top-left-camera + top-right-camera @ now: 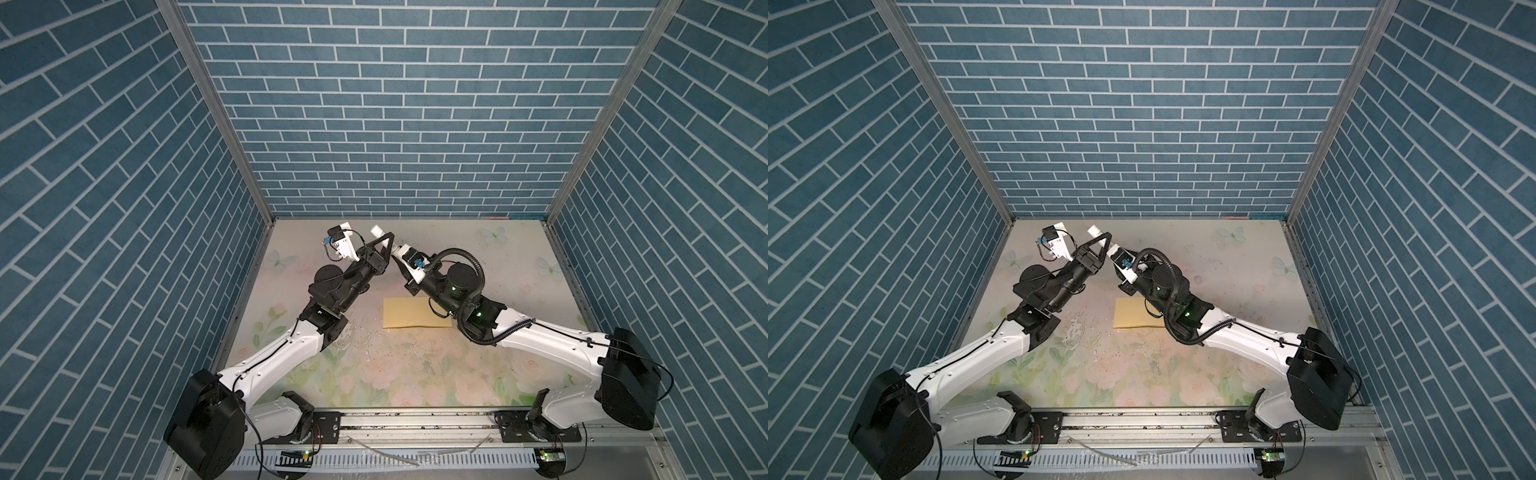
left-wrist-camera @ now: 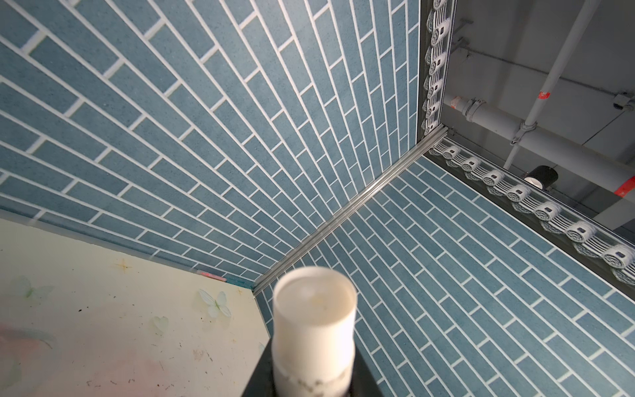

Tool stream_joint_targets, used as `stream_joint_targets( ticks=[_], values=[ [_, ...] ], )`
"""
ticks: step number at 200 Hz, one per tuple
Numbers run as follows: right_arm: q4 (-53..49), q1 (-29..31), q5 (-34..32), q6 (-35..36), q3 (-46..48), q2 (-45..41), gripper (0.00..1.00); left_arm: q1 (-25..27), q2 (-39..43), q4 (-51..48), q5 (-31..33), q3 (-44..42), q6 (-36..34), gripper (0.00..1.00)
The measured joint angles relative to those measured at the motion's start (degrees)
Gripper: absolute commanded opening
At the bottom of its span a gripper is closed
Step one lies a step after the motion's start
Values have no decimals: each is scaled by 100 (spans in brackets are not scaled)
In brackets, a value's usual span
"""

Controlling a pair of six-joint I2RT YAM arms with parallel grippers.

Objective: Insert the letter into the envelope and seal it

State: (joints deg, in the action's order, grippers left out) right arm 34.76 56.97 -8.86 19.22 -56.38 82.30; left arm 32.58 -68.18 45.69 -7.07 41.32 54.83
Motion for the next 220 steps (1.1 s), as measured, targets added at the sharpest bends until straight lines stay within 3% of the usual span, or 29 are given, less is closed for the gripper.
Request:
stream_joint_targets(
  ticks=[34, 60, 76, 95, 119, 159, 182, 220],
  values=[
    [-7, 2, -22, 2, -9, 2, 16, -2, -2, 4, -2, 0, 0, 0],
    [-199, -9, -15, -162, -85, -2, 0, -4, -22, 7, -4, 0, -50, 0],
    [-584, -111, 153, -433, -256, -20, 0, -11, -48, 42, -4, 0, -133, 0],
    [-1226, -470, 1047, -1110, -538, -76, 0, -15, -74, 131, -52, 0, -286, 0],
    [-1709, -1169, 2959, -2352, -866, -48, 0, -13, -101, 332, -210, 0, -459, 0],
    [-885, -1963, 5665, -4699, -1174, 590, 0, -31, -111, 603, -385, 7, -586, 0],
    [-125, -2151, 6478, -5746, -1244, 973, 0, -48, -138, 623, -400, 7, -599, 0],
    [514, -2247, 7025, -6638, -1305, 1158, 0, -46, -138, 800, -522, 7, -579, 0]
  ],
)
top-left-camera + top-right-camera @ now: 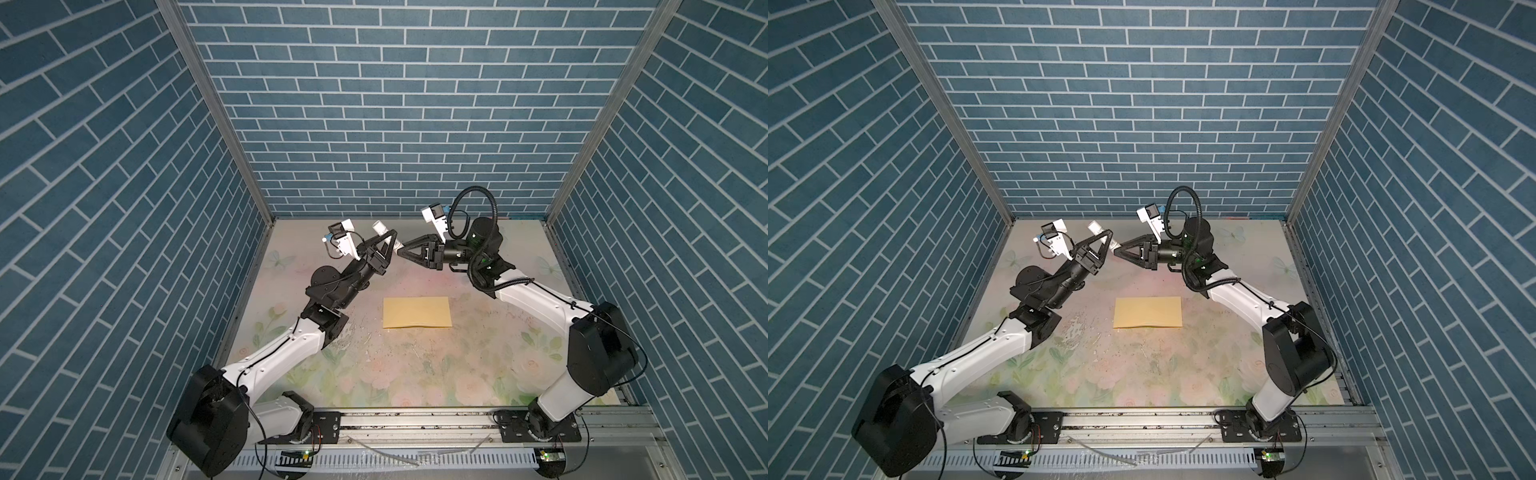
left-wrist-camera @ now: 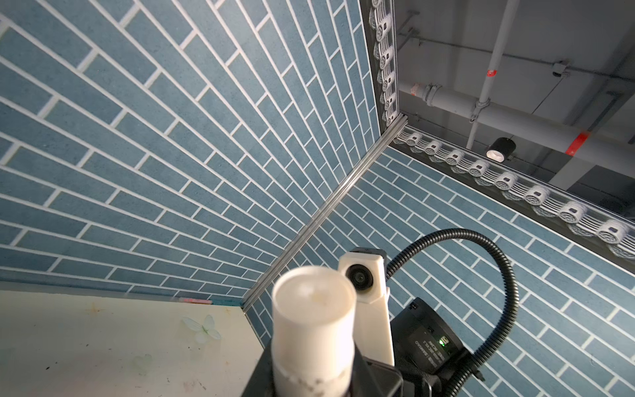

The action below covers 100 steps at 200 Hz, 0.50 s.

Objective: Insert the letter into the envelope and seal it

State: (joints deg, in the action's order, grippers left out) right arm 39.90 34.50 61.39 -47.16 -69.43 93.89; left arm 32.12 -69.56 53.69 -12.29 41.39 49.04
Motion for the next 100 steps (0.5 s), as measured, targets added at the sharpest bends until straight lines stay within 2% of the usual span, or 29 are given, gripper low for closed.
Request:
stream_joint_targets(
  ticks=[11, 34, 44, 62, 81, 100],
  values=[
    [42, -7, 55, -109, -46, 20, 5, 0, 0, 52, 0, 7, 22, 0],
    [-181, -4, -35, 26, -48, -37, 32, 2, -2, 35, 39, 15, 120, 0],
    [-511, 20, -280, 262, -48, -136, 38, 7, -13, -37, 57, 15, 155, 0],
    [-1108, 94, -1311, 997, 26, -564, 51, 31, -22, -251, 63, 15, 214, 0],
    [-1250, 256, -2590, 1963, 455, -1281, 52, 44, -22, -398, 70, 15, 258, 0],
    [-1211, 673, -3722, 2979, 885, -1902, 53, 44, -22, -496, 92, 15, 282, 0]
  ],
)
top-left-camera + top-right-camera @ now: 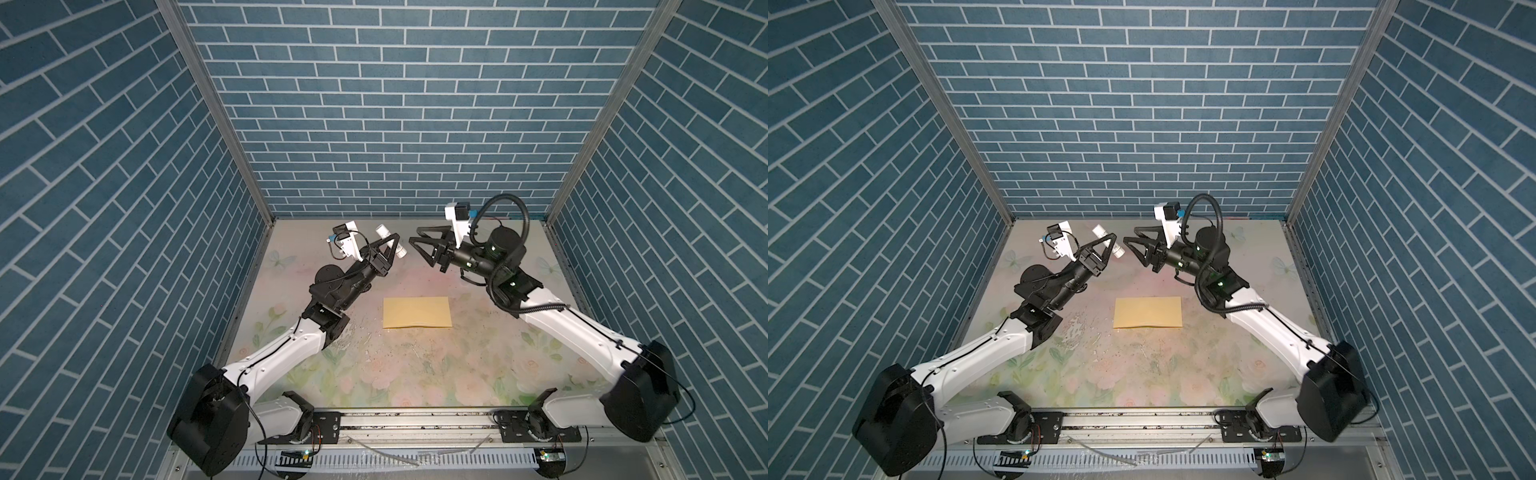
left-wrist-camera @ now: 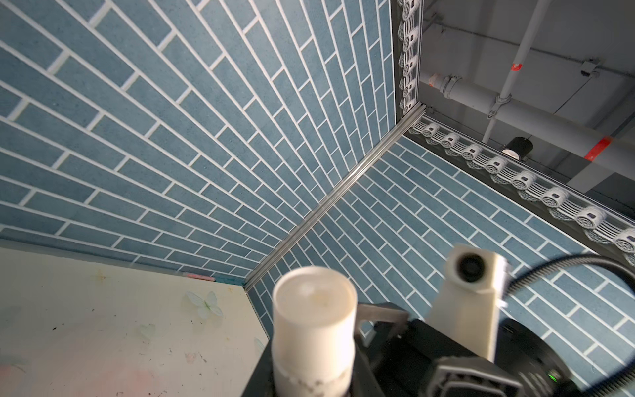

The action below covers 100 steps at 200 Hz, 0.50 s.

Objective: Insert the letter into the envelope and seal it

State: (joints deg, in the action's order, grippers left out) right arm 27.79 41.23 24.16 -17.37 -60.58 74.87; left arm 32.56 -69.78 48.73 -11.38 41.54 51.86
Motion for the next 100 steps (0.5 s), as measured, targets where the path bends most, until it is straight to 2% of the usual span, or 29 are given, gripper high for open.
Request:
stream_joint_targets(
  ticks=[22, 45, 69, 100],
  values=[
    [63, 487, -1045, 1139, 190, -168, 54, 0, 0, -63, 22, 0, 11, 0],
    [85, 800, -1794, 2004, 341, -72, 54, 0, 0, -98, 63, 0, 13, 0],
    [94, 1029, -2299, 2649, 450, 68, 53, 0, 2, -131, 105, 0, 15, 0],
    [160, 1272, -2677, 3147, 450, 238, 51, 0, 2, -138, 114, 0, 17, 0]
  ],
)
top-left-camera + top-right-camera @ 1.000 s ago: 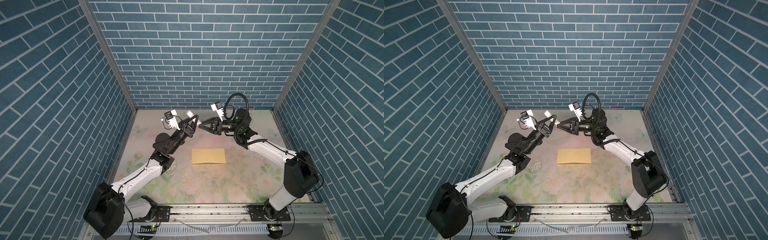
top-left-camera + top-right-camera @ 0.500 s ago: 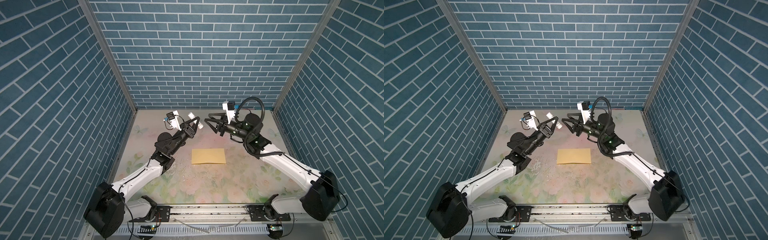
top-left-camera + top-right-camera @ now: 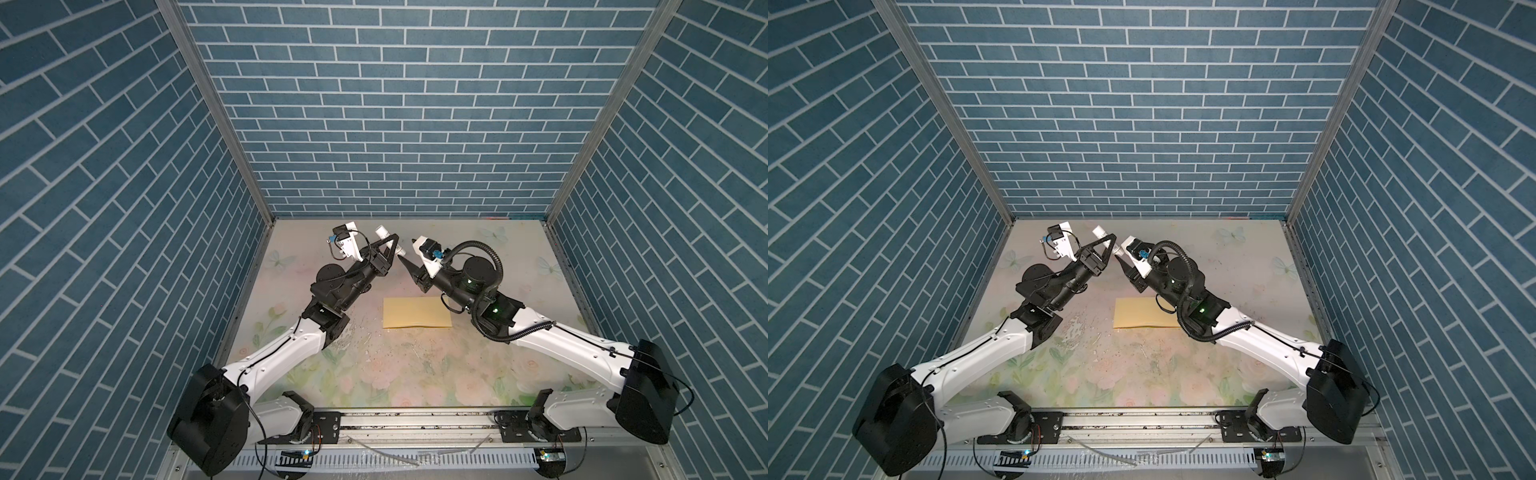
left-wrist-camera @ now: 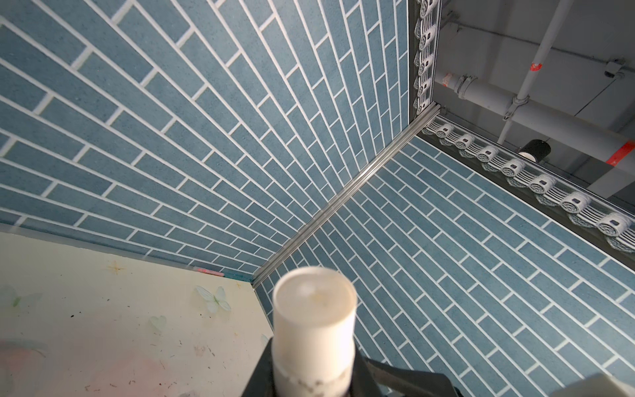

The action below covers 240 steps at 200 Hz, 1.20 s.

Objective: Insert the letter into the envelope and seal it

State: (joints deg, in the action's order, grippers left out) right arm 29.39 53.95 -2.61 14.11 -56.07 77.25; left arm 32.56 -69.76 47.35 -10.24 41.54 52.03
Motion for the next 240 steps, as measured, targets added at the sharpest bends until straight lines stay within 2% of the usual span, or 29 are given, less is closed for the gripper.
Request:
stream_joint_targets(
  ticks=[18, 45, 102, 129, 164, 185, 204, 220, 240],
  values=[
    [46, 98, -125, 146, 0, 94, 48, 0, 0, -2, 7, 0, 2, 0],
    [87, 181, -258, 330, -2, 258, 36, 0, 0, -2, 9, 0, 2, 0],
    [199, 223, -514, 426, -11, 361, 17, 0, 0, -7, 37, 0, 9, 0],
    [210, 229, -522, 378, -11, 363, 0, 0, 0, 4, 35, 0, 9, 0],
    [-166, 116, -304, -68, -221, 358, 0, -9, 0, 35, 59, 0, -11, 0],
    [-595, -238, 575, -782, -472, 337, 0, -13, 0, 155, 79, 0, -42, 0],
    [-756, -756, 1961, -1873, -616, 356, 0, -4, -9, 262, 28, 0, -59, 0],
    [-557, -1152, 3119, -2975, -717, 540, 0, -2, -33, 376, -13, 2, -72, 0],
    [92, -1484, 4236, -4293, -839, 968, 0, -42, -55, 444, 24, 4, -85, 0]
  ],
)
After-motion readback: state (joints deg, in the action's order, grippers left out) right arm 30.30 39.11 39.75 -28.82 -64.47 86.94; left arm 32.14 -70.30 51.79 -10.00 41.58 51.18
